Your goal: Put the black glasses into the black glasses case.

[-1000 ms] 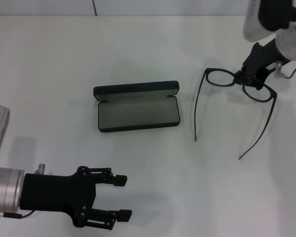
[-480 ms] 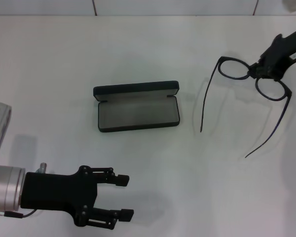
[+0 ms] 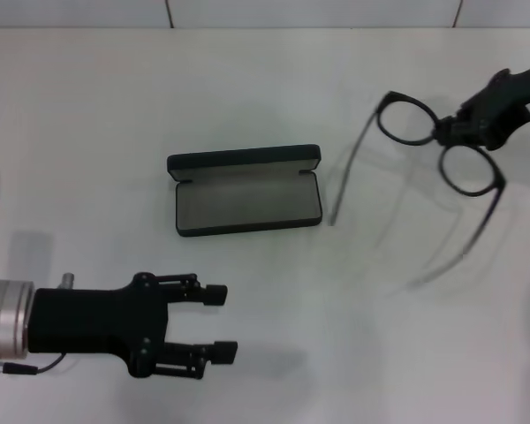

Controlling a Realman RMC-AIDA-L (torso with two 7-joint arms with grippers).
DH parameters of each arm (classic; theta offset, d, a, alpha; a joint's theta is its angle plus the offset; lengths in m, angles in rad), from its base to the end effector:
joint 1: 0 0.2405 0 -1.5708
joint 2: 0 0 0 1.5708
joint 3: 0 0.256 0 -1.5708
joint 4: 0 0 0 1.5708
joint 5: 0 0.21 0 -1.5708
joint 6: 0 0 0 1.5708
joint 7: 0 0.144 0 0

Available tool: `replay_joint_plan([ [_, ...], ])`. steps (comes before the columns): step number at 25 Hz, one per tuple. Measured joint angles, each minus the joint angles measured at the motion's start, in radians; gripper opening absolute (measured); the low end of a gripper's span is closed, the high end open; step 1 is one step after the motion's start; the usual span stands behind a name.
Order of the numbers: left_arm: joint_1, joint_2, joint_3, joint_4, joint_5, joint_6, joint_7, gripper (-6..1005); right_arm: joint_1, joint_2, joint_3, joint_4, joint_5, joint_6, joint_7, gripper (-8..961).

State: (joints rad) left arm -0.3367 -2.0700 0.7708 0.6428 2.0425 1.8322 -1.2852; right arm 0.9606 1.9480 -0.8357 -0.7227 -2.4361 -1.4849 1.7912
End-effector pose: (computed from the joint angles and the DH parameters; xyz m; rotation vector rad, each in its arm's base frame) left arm -0.2947 0.2365 -0.0088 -2.9572 -0.6924 -0.7936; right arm 0.1676 0.4330 0.0346 -2.8787 0.4559 -0.0735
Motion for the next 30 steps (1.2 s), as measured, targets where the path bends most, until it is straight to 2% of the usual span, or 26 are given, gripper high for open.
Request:
replay_joint_plan([
  [5,0.002,0.001,-0.007,-0.001,-0.047,0.006,0.001,799,-0.106,0.058,-0.006,-0.089,0.137,-0.023,-0.029,46],
  [7,0.010,0.006,-0.007,0.001,-0.099,0.012,0.004,799,-0.143,0.069,-0.007,-0.099,0.192,-0.023,-0.050,46],
  [13,0.068,0.040,-0.007,0.006,-0.313,0.015,-0.003,797,-0.256,0.068,-0.008,-0.083,0.389,-0.038,-0.110,46],
  [16,0.085,0.044,-0.008,0.009,-0.389,0.017,-0.002,792,-0.295,0.069,-0.008,-0.033,0.468,-0.039,-0.168,47],
  [20,0.067,0.044,-0.008,0.009,-0.420,0.044,0.005,783,-0.298,0.072,-0.008,0.072,0.519,-0.040,-0.258,47],
  [22,0.043,0.041,-0.008,0.006,-0.425,0.049,0.006,597,-0.290,0.075,-0.008,0.109,0.527,-0.040,-0.291,47],
  [25,0.004,0.034,-0.003,0.000,-0.436,0.058,0.010,472,-0.271,0.078,-0.018,0.180,0.565,-0.040,-0.352,47],
  [28,-0.039,0.029,0.000,-0.002,-0.436,0.087,0.012,347,-0.262,0.076,-0.059,0.202,0.598,-0.042,-0.378,46],
  [30,-0.072,0.027,0.010,-0.009,-0.429,0.111,0.012,301,-0.260,0.076,-0.090,0.201,0.611,-0.043,-0.388,46],
])
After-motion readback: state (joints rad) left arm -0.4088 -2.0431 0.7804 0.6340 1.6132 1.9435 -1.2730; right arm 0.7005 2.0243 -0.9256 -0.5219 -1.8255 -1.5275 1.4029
